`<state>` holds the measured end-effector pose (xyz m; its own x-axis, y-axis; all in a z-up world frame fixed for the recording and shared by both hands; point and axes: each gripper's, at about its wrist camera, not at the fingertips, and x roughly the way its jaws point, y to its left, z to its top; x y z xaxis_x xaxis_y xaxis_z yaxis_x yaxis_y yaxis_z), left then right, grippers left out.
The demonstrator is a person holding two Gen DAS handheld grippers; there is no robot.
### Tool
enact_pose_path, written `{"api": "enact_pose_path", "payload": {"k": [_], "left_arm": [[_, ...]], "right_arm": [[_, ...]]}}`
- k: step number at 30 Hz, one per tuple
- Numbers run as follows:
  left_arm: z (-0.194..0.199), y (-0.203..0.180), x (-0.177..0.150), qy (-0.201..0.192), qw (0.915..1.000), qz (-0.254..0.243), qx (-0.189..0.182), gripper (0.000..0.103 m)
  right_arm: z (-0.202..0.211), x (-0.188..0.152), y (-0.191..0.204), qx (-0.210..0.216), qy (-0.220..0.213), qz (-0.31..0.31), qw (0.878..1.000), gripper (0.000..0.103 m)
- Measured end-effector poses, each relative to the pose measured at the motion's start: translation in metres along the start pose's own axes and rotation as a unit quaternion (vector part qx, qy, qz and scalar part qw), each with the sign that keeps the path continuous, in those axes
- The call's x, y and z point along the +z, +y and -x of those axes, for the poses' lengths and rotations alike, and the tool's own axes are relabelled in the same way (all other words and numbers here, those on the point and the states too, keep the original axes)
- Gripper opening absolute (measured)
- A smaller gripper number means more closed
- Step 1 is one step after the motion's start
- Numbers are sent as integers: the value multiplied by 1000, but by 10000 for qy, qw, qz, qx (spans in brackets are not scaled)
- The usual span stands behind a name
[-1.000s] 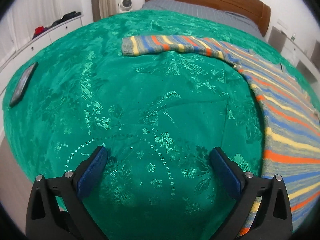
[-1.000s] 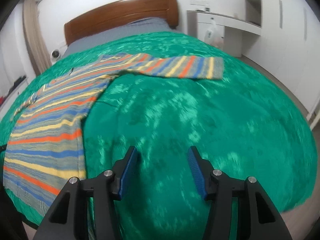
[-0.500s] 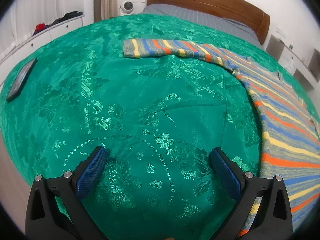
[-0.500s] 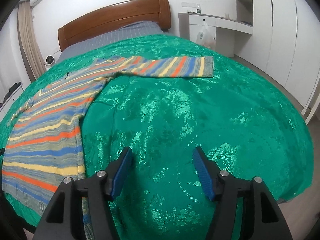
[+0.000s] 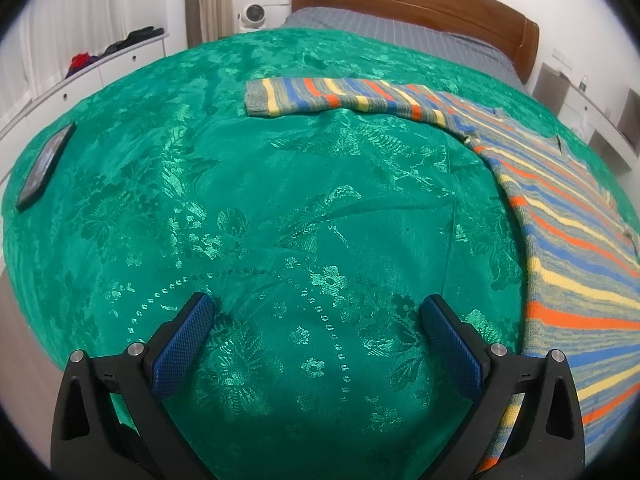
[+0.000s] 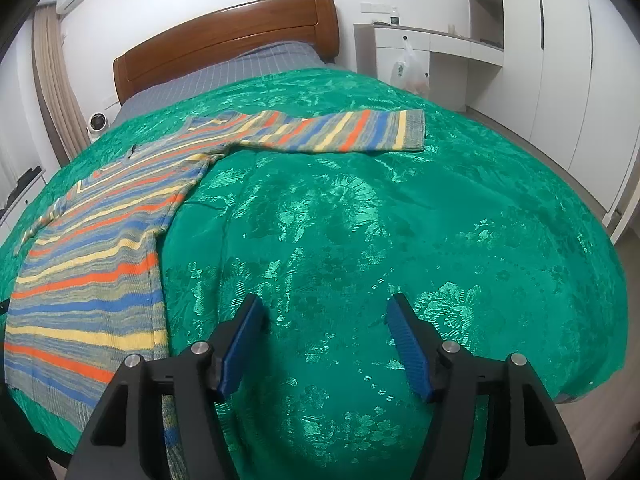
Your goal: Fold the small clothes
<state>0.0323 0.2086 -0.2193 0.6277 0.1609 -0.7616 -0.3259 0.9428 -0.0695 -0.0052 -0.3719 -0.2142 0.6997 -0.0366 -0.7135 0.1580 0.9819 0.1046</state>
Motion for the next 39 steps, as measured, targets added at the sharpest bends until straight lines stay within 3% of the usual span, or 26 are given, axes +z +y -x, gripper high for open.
{"api": "enact_pose_path", "payload": {"k": [39], "left_arm": [[9, 6, 3, -201, 9996, 150, -110, 103]], "right_arm": [[-1, -1, 1, -40, -21, 92, 9999, 66]]}}
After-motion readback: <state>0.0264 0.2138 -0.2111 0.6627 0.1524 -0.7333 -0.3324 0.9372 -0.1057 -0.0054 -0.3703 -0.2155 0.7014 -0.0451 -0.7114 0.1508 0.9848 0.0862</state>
